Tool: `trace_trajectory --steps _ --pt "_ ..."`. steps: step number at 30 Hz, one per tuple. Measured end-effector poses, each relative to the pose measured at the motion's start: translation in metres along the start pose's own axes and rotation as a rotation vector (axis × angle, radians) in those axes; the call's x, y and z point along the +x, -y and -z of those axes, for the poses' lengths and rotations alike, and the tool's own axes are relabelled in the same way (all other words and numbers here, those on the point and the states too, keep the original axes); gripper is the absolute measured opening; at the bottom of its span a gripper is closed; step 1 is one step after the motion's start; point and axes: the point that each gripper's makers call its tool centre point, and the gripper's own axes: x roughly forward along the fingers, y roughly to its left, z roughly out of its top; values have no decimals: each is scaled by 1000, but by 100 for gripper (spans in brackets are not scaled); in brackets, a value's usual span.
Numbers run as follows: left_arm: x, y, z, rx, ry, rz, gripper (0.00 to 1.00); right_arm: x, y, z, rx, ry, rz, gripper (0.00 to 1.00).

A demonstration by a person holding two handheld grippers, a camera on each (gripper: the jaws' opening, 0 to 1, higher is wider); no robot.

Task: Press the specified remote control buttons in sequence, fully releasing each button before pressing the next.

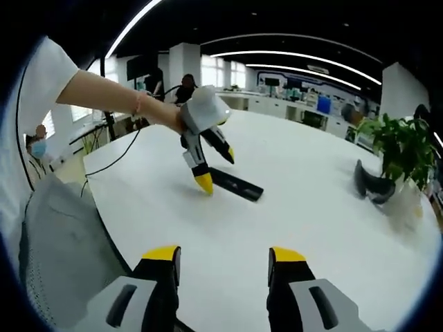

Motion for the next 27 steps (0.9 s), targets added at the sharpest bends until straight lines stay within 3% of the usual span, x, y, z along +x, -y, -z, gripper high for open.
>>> trace_trajectory --steps 4,16,22,27 --pt "6 -2 -5 -28 8 25 75 1 -1 2 -2 -10 -5 46" --pt "9 -3 -16 -38 30 52 54 5 -1 1 -19 -19 -21 39" --pt "5 -4 -14 -47 28 42 37 6 -3 5 -30 -33 -33 36" --pt "3 1 -12 -5 17 43 25 7 -5 7 -51 -46 -42 34"
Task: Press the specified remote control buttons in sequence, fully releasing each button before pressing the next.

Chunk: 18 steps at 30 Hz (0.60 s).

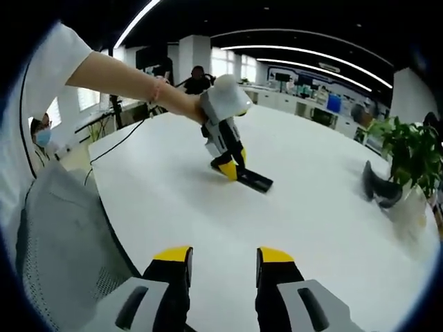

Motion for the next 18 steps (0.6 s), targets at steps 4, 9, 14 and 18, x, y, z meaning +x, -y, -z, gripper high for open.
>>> trace_trajectory --steps 4,9,14,18 --pt "0 -1 2 -4 1 3 25 0 -1 -2 -2 4 -4 32" --pt "0 5 4 -7 2 6 24 0 -1 -3 -4 4 -8 31" --pt "-2 18 8 0 12 9 24 -1 -3 -1 -7 -1 -13 29" --pt "-4 28 12 -1 32 6 24 -2 -4 -1 -10 -4 -13 28"
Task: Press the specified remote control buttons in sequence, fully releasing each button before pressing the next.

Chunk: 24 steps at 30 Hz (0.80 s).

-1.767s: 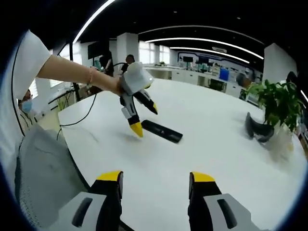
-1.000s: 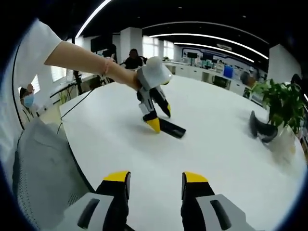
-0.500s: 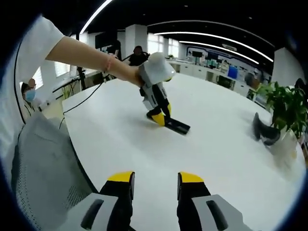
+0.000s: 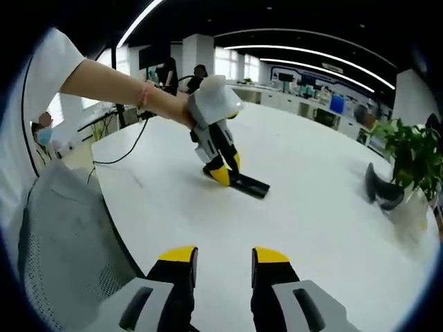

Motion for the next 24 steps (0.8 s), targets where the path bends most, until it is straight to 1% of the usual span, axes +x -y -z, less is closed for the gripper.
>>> trace_trajectory --steps 5,10,13,19,24 --pt "-2 11 3 4 11 2 24 -1 -2 0 -11 -5 -2 27" --pt "-3 18 5 -3 16 -6 24 -3 -2 1 -15 -12 2 26" --pt "-3 25 5 7 15 -5 24 -4 -2 2 -16 -17 5 26" --pt "-5 40 7 2 21 0 24 -5 -3 6 -16 -33 7 26" --pt "-6 54 9 19 23 11 24 -6 -3 9 -16 -44 6 26"
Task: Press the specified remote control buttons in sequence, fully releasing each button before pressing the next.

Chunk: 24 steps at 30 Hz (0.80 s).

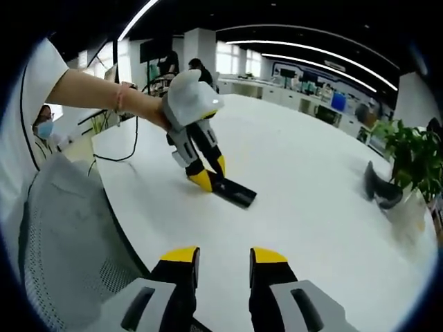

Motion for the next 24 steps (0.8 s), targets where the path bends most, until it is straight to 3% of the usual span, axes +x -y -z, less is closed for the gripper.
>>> trace_trajectory --steps 24 --pt "-6 52 11 18 -11 12 24 5 -8 5 -25 -37 -40 22"
